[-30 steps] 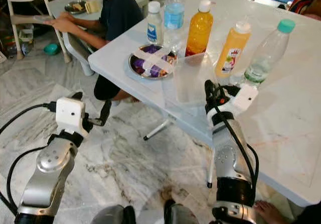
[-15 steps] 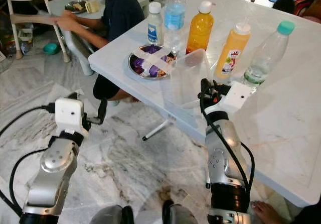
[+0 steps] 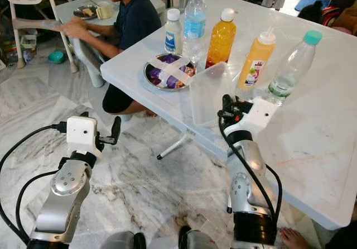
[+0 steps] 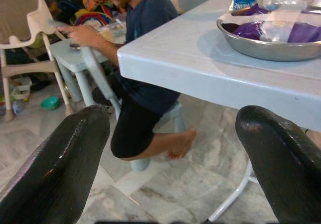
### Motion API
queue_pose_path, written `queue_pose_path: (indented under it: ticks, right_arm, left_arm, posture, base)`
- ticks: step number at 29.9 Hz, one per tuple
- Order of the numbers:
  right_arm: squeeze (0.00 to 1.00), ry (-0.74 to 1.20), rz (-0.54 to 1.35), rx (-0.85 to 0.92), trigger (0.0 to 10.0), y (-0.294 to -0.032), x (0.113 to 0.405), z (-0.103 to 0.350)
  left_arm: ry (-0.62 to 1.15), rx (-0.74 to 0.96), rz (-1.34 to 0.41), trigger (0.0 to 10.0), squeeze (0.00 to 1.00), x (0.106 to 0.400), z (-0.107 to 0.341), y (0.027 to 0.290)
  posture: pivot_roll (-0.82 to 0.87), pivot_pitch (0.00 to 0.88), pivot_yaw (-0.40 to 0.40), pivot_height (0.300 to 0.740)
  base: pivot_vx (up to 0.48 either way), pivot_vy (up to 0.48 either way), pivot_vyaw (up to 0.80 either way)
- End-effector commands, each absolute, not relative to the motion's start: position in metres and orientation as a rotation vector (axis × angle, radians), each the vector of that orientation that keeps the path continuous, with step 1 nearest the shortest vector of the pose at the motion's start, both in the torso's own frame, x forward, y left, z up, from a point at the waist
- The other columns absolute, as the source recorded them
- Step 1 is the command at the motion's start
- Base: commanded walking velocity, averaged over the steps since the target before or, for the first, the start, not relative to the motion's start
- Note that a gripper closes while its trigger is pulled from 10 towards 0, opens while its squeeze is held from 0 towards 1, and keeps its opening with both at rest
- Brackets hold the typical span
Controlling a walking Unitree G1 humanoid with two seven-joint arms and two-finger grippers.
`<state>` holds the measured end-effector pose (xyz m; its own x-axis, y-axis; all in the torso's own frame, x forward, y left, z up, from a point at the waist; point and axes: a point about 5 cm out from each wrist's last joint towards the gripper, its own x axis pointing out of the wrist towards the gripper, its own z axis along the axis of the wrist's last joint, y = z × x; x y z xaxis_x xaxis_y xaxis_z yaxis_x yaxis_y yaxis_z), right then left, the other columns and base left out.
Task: Restocking fridge
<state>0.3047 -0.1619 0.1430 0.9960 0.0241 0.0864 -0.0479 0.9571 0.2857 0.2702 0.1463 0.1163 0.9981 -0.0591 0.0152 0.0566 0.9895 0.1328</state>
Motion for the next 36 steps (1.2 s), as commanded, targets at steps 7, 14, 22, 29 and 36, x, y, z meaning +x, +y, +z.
queue_pose_path:
  ticks: [7, 14, 22, 29, 36]
  right_arm:
    - [0.0, 0.016, 0.013, 0.168, 10.0, -0.157, 0.301, 0.12]
    - [0.0, -0.02, 0.033, 0.141, 10.0, -0.146, 0.302, 0.121]
    - [0.0, -0.041, 0.045, 0.133, 10.0, -0.143, 0.305, 0.123]
    - [0.0, -0.062, 0.074, 0.113, 10.0, -0.144, 0.305, 0.126]
    - [0.0, -0.08, 0.103, 0.088, 10.0, -0.141, 0.307, 0.129]
  left_arm:
    - [-0.043, 0.145, -0.052, 10.0, 0.0, 0.277, 0.122, 0.142]
    - [-0.031, 0.154, -0.051, 10.0, 0.0, 0.273, 0.117, 0.146]
    - [-0.027, 0.15, -0.057, 10.0, 0.0, 0.273, 0.114, 0.143]
    - [-0.033, 0.153, -0.057, 10.0, 0.0, 0.274, 0.115, 0.142]
    - [-0.046, 0.168, -0.048, 10.0, 0.0, 0.276, 0.115, 0.145]
  posture:
    - [0.02, 0.093, -0.011, 0.74]
    - [0.01, 0.084, -0.009, 0.74]
    - [0.01, 0.08, -0.016, 0.74]
    - [0.01, 0.076, -0.018, 0.74]
    - [0.0, 0.078, -0.014, 0.74]
  base:
    - [-0.249, 0.0, 0.0]
    - [-0.256, 0.0, 0.0]
    - [-0.266, 0.0, 0.0]
    - [-0.227, 0.0, 0.49]
    - [0.0, 0.0, 0.8]
